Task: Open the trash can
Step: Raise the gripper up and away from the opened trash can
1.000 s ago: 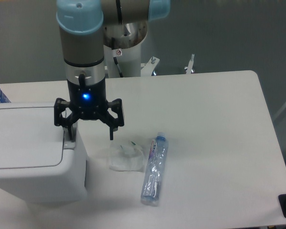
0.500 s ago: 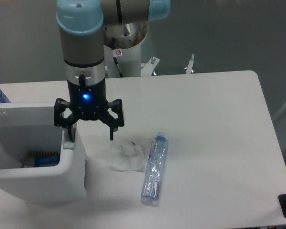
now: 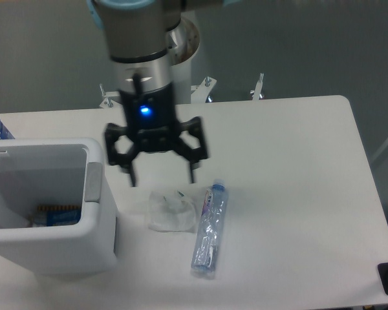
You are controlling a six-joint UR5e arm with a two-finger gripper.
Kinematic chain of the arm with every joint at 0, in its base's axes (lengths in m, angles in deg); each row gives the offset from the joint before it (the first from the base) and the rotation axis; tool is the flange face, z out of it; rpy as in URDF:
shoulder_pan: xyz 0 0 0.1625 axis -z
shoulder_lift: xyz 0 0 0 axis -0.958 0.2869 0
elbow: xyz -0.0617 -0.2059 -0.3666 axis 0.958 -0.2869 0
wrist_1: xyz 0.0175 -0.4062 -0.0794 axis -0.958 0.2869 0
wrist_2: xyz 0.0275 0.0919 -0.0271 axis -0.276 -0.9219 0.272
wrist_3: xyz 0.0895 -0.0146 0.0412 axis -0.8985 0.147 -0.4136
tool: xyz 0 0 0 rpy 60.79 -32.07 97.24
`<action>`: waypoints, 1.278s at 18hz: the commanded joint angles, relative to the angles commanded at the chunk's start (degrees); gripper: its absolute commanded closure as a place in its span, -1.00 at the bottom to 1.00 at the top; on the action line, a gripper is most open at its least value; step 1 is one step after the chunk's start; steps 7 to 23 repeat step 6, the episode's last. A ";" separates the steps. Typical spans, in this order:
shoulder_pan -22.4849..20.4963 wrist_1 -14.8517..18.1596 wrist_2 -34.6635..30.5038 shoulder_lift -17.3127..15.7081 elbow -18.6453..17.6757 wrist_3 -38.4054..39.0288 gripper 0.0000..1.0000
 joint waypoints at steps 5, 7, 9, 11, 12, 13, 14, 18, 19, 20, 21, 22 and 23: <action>-4.66 0.53 -4.23 -0.09 -1.32 -16.70 -1.00; -5.63 0.70 -4.23 -0.17 -1.41 -18.29 -1.00; -5.63 0.70 -4.23 -0.17 -1.41 -18.29 -1.00; -5.63 0.70 -4.23 -0.17 -1.41 -18.29 -1.00; -5.63 0.70 -4.23 -0.17 -1.41 -18.29 -1.00; -5.63 0.70 -4.23 -0.17 -1.41 -18.29 -1.00; -5.63 0.70 -4.23 -0.17 -1.41 -18.29 -1.00; -5.63 0.70 -4.23 -0.17 -1.41 -18.29 -1.00; -5.63 0.70 -4.23 -0.17 -1.41 -18.29 -1.00; -5.63 0.70 -4.23 -0.17 -1.41 -18.29 -1.00; -5.63 0.70 -4.23 -0.17 -1.41 -18.29 -1.00; -5.63 0.70 -4.23 -0.17 -1.41 -18.29 -1.00; -5.63 0.70 -4.23 -0.17 -1.41 -18.29 -1.00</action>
